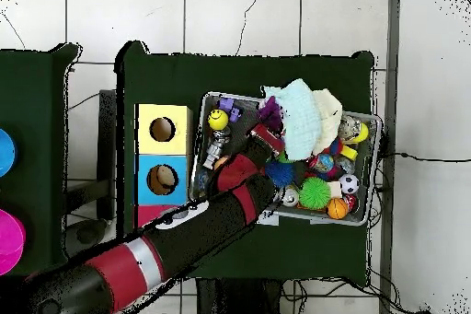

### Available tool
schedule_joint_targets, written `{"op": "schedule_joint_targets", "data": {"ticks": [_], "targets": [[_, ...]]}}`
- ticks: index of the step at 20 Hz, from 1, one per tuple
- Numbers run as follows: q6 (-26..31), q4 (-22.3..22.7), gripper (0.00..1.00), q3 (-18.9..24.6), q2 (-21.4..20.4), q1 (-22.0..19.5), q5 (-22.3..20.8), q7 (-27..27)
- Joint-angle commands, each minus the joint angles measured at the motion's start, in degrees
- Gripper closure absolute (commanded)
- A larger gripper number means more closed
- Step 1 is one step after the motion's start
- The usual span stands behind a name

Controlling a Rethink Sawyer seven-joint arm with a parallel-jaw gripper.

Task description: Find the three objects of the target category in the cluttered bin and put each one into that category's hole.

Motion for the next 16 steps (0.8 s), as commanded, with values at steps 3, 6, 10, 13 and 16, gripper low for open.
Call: {"op": "schedule_joint_targets", "data": {"ticks": [3, 6, 10, 13, 16], "targets": [[13.86, 0.05, 0.00, -13.14, -0.04, -0.02, 4.69, -4.69], [17.88, -1.14, 0.00, -11.28, -5.11, -0.74, -1.98, -6.39], [25.35, -5.15, 0.00, 8.35, -20.60, -6.76, -18.10, -13.08], [30.96, -2.62, 0.00, 28.93, -33.72, -14.37, -28.05, -19.04], [39.04, 1.66, 0.00, 40.03, -42.48, -18.88, -30.39, -22.72]]}}
